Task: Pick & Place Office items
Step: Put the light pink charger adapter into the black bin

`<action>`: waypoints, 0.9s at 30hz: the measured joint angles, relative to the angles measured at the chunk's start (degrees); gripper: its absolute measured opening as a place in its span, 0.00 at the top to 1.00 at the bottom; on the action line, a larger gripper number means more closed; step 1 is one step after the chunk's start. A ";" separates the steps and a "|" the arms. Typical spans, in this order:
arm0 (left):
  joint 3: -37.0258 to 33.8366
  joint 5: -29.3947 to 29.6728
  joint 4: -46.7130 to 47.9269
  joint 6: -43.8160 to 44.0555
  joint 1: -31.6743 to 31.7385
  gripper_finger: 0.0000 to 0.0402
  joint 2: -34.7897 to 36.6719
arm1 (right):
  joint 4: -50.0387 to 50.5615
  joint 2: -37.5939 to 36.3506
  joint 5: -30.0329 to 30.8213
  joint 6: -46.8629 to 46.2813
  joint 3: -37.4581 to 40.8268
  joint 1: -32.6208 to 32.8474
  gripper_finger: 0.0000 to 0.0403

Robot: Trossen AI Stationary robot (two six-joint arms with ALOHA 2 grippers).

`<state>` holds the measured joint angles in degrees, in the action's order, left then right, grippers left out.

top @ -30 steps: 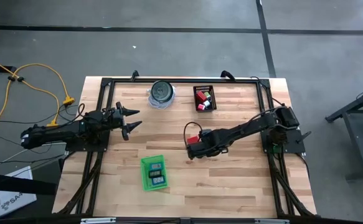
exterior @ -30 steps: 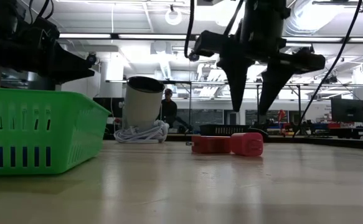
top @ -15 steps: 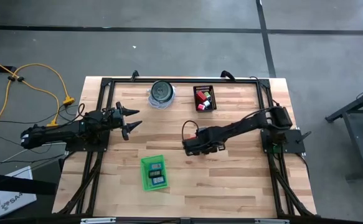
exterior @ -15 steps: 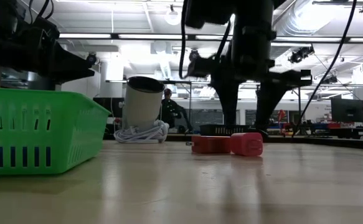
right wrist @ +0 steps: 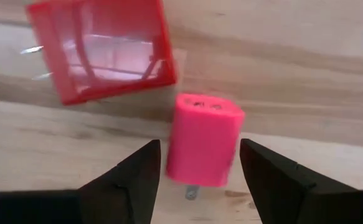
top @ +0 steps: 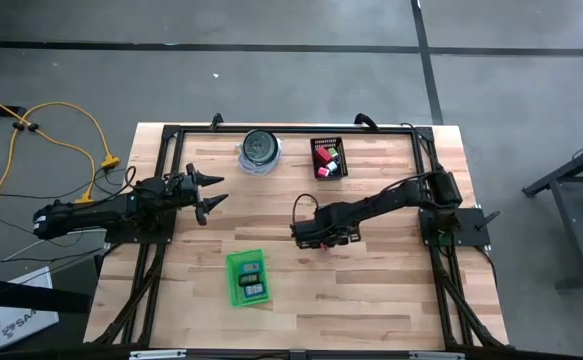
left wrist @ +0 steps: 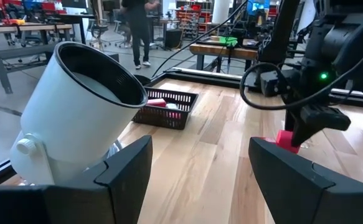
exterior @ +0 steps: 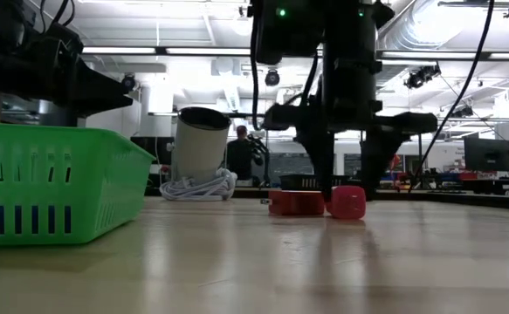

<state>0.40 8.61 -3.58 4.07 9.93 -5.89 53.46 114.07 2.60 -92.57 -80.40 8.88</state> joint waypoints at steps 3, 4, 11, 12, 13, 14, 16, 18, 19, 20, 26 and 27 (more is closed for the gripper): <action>0.00 -0.01 -0.06 -0.01 0.00 0.36 0.00 | -1.48 0.99 -0.19 -0.17 -0.14 -0.07 0.51; 0.00 0.01 -0.10 0.00 0.00 0.36 0.00 | -1.66 1.21 -0.18 -0.21 -0.04 -0.05 0.51; 0.00 0.03 -0.16 -0.01 0.00 0.36 0.00 | -1.28 0.97 -0.21 -0.62 -0.09 0.00 0.57; 0.00 0.03 -0.16 -0.01 0.00 0.36 0.00 | -1.31 0.96 -0.19 -0.62 -0.09 -0.01 0.58; 0.00 0.03 -0.16 -0.01 0.01 0.36 0.00 | -1.32 0.95 -0.37 -0.62 -0.09 -0.04 0.59; 0.00 0.03 -0.16 -0.01 0.00 0.36 0.00 | -1.32 0.95 -0.59 -0.64 -0.09 -0.04 0.60; 0.00 0.03 -0.16 -0.01 0.00 0.36 0.00 | -1.32 0.95 -1.10 -0.64 -0.09 -0.02 0.62; 0.00 0.03 -0.16 -0.01 0.00 0.36 0.00 | -1.36 0.95 -1.06 -0.64 -0.09 0.00 0.63; 0.00 0.03 -0.17 -0.01 0.00 0.36 0.00 | -1.38 0.95 -1.08 -0.64 -0.09 -0.01 0.63; 0.00 0.03 -0.16 -0.01 0.01 0.36 0.00 | -1.38 0.95 -1.13 -0.64 -0.09 -0.01 0.63; 0.00 0.03 -0.19 -0.01 0.02 0.36 0.00 | -1.38 0.95 -1.32 -0.64 -0.09 -0.02 0.61; 0.00 0.03 -0.19 -0.01 0.00 0.36 0.00 | -1.38 0.95 -1.32 -0.64 -0.09 0.00 0.62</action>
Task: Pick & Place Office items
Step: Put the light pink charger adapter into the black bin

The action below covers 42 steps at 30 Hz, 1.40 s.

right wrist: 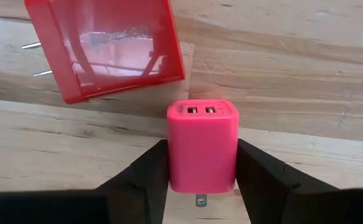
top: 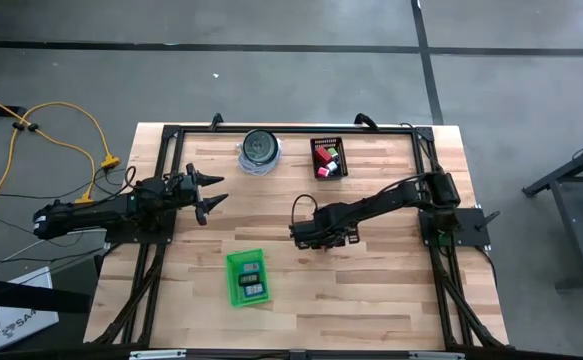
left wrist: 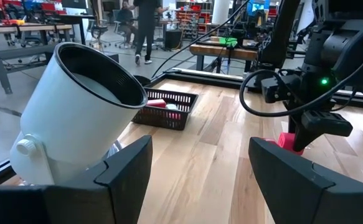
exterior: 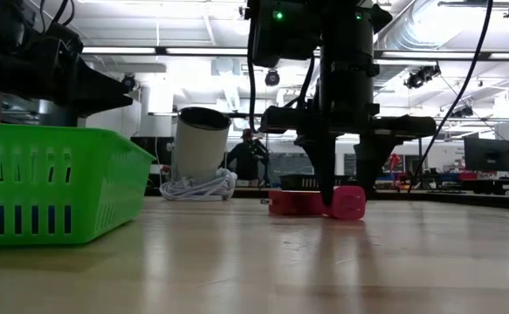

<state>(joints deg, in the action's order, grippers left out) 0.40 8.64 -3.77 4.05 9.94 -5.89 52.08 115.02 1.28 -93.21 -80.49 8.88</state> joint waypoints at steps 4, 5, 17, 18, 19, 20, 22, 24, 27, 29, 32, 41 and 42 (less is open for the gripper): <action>0.00 0.00 0.00 0.00 0.00 0.36 0.00 | 0.05 -0.01 0.02 0.31 0.00 0.00 0.64; 0.00 0.00 0.00 0.00 0.00 0.36 0.00 | 0.16 -0.02 0.10 0.35 0.00 0.00 0.65; 0.00 -0.03 -0.21 0.00 0.00 0.36 0.02 | 7.41 -7.37 3.63 2.01 0.02 -0.09 0.65; 0.00 -0.02 -0.22 0.00 0.01 0.36 0.02 | 7.80 -8.08 4.18 2.36 -0.04 -0.38 0.65; 0.00 -0.06 -0.22 0.00 0.01 0.36 0.00 | 8.33 -8.83 4.58 3.06 -0.06 -0.70 0.65; 0.00 -0.04 -0.22 0.00 0.00 0.36 0.00 | 8.98 -9.38 5.05 3.83 0.00 -1.16 0.65; 0.00 -0.04 -0.22 0.00 0.00 0.36 0.02 | 9.81 -10.49 5.69 5.40 0.02 -2.40 0.65; 0.00 -0.02 -0.18 0.00 0.00 0.36 0.00 | 10.58 -12.02 6.29 7.62 0.02 -3.94 0.65; 0.00 -0.04 -0.20 0.00 0.01 0.36 -0.04 | 11.45 -13.09 6.41 12.11 0.00 -7.02 0.65; 0.00 -0.02 -0.20 0.00 0.00 0.36 -0.07 | 11.45 -13.80 6.51 15.80 0.02 -9.40 0.65; 0.00 -0.02 -0.20 0.02 0.02 0.36 -0.11 | 11.53 -14.96 7.06 21.18 0.02 -13.26 0.65; 0.00 -0.02 -0.20 0.00 0.02 0.36 -0.11 | 7.57 -15.76 9.25 35.28 0.02 -25.17 0.65; 0.00 -0.02 -0.20 0.00 0.01 0.36 -0.11 | 6.88 -15.75 9.27 36.64 0.02 -26.47 0.65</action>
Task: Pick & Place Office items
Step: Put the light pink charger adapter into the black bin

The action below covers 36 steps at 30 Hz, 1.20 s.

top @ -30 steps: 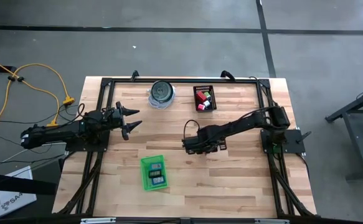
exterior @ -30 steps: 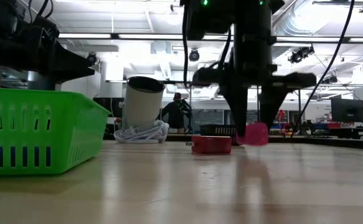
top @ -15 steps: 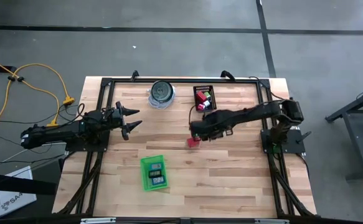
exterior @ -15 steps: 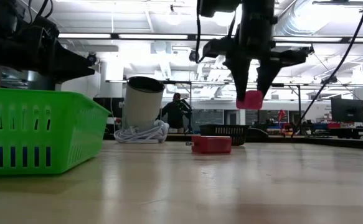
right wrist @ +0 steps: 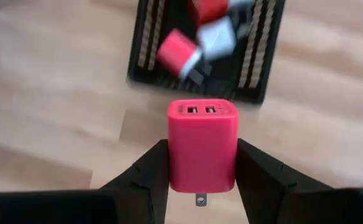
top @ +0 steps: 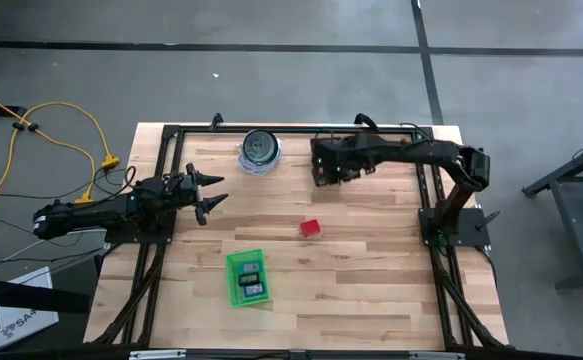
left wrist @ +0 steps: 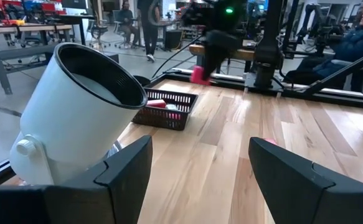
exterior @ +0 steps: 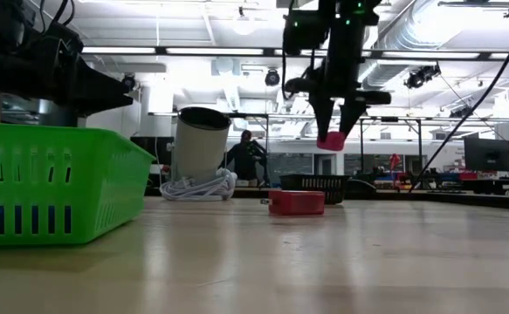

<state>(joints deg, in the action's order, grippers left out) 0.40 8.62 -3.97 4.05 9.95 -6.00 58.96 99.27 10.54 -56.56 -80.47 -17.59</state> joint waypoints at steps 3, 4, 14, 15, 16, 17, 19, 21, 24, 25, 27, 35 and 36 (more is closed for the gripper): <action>0.00 0.00 0.00 0.00 -0.01 0.36 0.00 | -2.98 0.27 -0.13 3.84 0.00 -3.43 0.65; 0.00 0.01 0.00 0.00 0.00 0.36 0.00 | -3.90 0.31 -0.22 4.94 0.00 -4.34 0.65; 0.00 0.02 0.00 0.00 0.00 0.36 0.00 | -7.24 0.36 -1.56 11.29 0.00 -10.17 0.65; 0.00 0.02 0.00 0.00 0.01 0.36 0.00 | -7.74 0.47 -1.56 11.83 0.00 -10.70 0.65; 0.00 0.02 0.00 0.00 0.00 0.36 0.00 | -8.32 0.83 -1.59 12.32 -0.02 -11.19 0.65; 0.00 0.00 0.02 0.00 -0.01 0.36 0.00 | -8.86 1.28 -1.90 12.86 -0.04 -11.70 0.65; 0.00 0.02 0.02 0.00 0.01 0.36 0.00 | -9.69 2.47 -3.26 13.85 -0.04 -13.08 0.65; 0.00 0.02 0.01 0.01 -0.01 0.36 0.00 | -11.09 4.18 -4.09 15.25 -0.04 -13.93 0.65; 0.00 0.02 0.00 0.00 0.00 0.36 0.00 | -13.01 6.09 -4.69 16.83 -0.04 -15.06 0.65; 0.00 0.02 0.02 0.00 0.00 0.36 0.00 | -13.37 6.48 -4.64 17.36 -0.04 -15.36 0.65; 0.00 0.02 0.02 0.00 -0.01 0.36 0.00 | -13.99 7.03 -4.58 17.87 -0.04 -16.07 0.65; 0.00 0.02 0.02 0.01 0.00 0.36 0.00 | -14.93 8.10 -2.16 20.67 -0.04 -17.74 0.65; 0.00 0.02 0.02 0.00 -0.01 0.36 0.00 | -15.21 8.10 -1.84 20.90 -0.04 -17.72 0.65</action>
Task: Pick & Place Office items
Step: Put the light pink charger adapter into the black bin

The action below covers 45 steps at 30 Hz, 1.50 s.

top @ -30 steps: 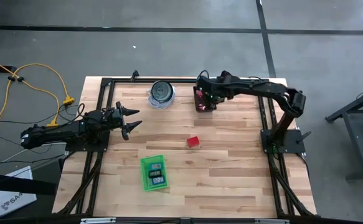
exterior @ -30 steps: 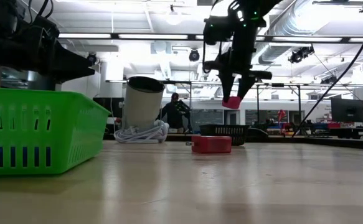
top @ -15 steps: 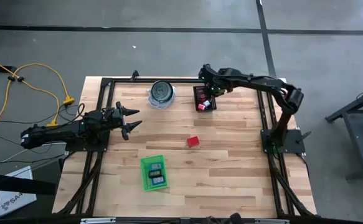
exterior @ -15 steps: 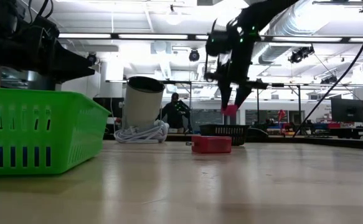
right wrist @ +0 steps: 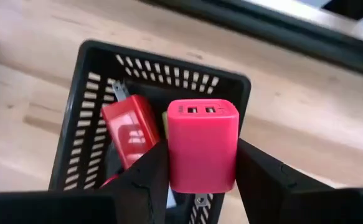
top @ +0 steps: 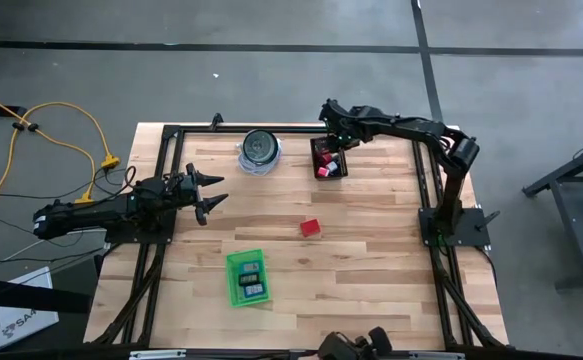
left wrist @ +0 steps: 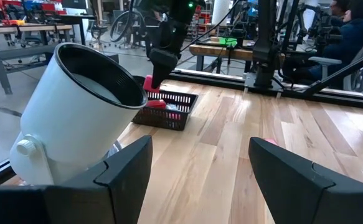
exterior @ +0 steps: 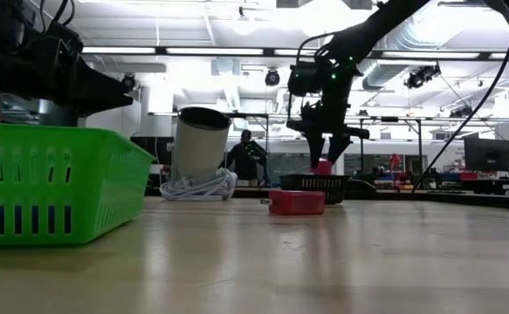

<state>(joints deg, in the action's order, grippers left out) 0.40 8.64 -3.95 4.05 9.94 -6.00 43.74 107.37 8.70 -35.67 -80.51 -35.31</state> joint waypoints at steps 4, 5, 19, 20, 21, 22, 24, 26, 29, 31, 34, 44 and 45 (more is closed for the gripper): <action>0.00 0.00 0.00 0.00 0.01 0.36 0.00 | -0.40 0.00 0.08 1.21 0.00 0.05 0.65; 0.00 0.00 0.00 0.00 0.00 0.36 0.00 | -0.47 0.14 0.14 1.29 0.00 0.11 0.65; 0.00 0.00 0.00 0.00 0.01 0.36 0.00 | -2.66 3.52 0.32 1.25 0.00 1.27 0.65; 0.00 0.00 -0.01 0.00 0.00 0.36 0.00 | -2.55 3.52 0.26 1.21 0.00 1.27 0.65; 0.00 0.00 0.00 0.00 0.01 0.36 0.00 | -2.61 3.52 0.00 1.19 0.00 1.27 0.65; 0.00 -0.02 0.00 0.00 0.02 0.36 0.00 | -2.69 3.52 -0.24 1.17 0.00 1.28 0.65; 0.00 0.00 0.00 0.00 0.02 0.36 0.00 | -2.65 3.52 -0.61 1.05 0.00 1.29 0.65; 0.00 0.00 0.00 0.00 0.02 0.36 0.00 | -2.64 3.52 -0.71 0.94 0.00 1.29 0.65; 0.00 0.00 0.00 0.00 0.02 0.36 0.00 | -2.57 3.52 -1.39 0.03 0.00 1.29 0.65; 0.00 -0.02 0.00 0.00 0.00 0.36 0.00 | -2.37 3.52 -1.62 -0.37 0.00 1.29 0.65; 0.00 0.00 0.00 0.00 0.02 0.36 0.00 | -2.39 3.52 -1.66 -0.48 0.00 1.29 0.63; 0.00 -0.01 0.00 0.00 0.00 0.36 0.00 | -2.49 3.52 -1.64 -0.32 0.00 1.29 0.54; 0.00 0.00 -0.01 0.00 0.00 0.36 0.00 | -2.49 3.52 -1.64 -0.32 0.00 1.29 0.54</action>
<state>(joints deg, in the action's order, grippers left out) 0.40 8.64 -3.95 4.05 9.93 -6.00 41.25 110.89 7.06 -35.99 -80.51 -34.02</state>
